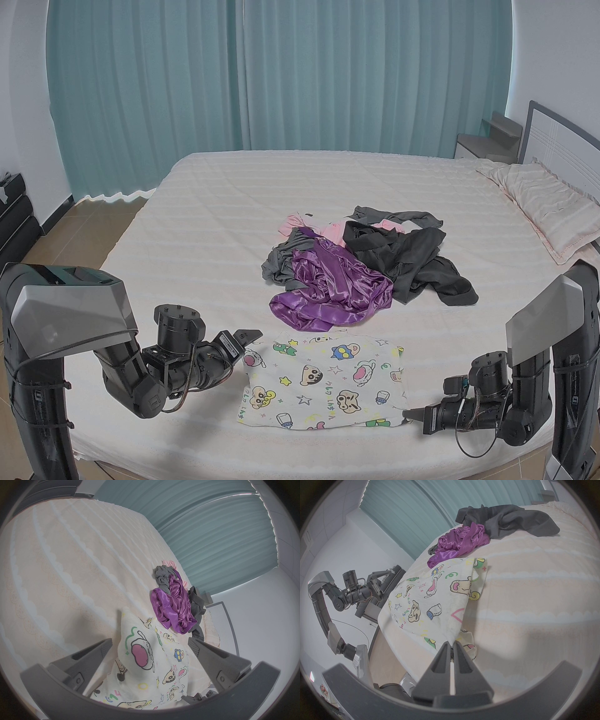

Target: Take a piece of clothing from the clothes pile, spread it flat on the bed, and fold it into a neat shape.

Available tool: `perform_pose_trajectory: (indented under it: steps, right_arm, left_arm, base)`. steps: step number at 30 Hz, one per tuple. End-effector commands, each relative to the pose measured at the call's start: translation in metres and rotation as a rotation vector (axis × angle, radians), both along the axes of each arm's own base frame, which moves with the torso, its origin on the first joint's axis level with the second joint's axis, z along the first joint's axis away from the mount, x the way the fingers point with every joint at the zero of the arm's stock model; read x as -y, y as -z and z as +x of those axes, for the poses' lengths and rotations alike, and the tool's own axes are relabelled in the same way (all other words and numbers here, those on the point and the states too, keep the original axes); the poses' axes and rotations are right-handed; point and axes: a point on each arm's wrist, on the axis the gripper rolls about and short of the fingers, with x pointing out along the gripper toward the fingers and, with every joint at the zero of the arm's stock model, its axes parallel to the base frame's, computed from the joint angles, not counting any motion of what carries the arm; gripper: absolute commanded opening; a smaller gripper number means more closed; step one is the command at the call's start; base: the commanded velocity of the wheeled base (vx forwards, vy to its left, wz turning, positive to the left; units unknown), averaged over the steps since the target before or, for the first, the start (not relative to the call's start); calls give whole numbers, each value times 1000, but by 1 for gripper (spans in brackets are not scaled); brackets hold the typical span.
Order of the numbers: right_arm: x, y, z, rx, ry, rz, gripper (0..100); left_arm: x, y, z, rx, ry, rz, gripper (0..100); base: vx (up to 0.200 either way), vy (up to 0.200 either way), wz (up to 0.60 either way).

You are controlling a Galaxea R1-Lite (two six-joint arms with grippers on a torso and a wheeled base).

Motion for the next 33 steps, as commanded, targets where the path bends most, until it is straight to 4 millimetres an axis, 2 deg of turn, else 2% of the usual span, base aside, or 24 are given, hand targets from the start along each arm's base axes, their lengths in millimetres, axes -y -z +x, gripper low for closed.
perform_pose_trajectory:
  steps: [1,2,3,9,10,13,14,21,27,32,33]
  right_arm:
    - [-1,2,-2,-1,-13,-7,0]
    - [-1,4,-2,-7,-14,-10,0]
    - [-2,4,-1,-3,-17,-10,100]
    - [1,-8,8,66,2,14,100]
    - [2,-14,23,124,29,44,100]
    - [-4,-16,45,173,69,94,100]
    - [-5,-17,47,173,74,101,100]
    - [-19,-15,95,135,192,197,100]
    - [-22,-2,103,108,212,203,100]
    - [-25,0,109,116,216,208,100]
    - [-25,1,109,115,216,208,0]
  left_arm:
    - [0,0,0,1,2,0,100]
    - [0,0,0,1,2,0,100]
    - [0,0,0,2,2,0,100]
    - [1,0,0,3,3,2,100]
    - [1,-1,0,5,3,1,100]
    - [2,1,1,2,4,2,100]
    - [2,1,1,3,4,2,100]
    - [3,1,2,6,4,0,100]
    - [3,1,2,6,4,0,100]
    - [3,1,2,5,3,-1,100]
    - [3,1,2,5,3,-1,100]
  base:
    - [0,0,0]
    - [0,0,0]
    - [0,0,0]
    - [0,0,0]
    - [0,0,0]
    - [0,0,0]
    - [0,0,0]
    - [0,0,0]
    - [0,0,0]
    - [0,0,0]
    - [0,0,0]
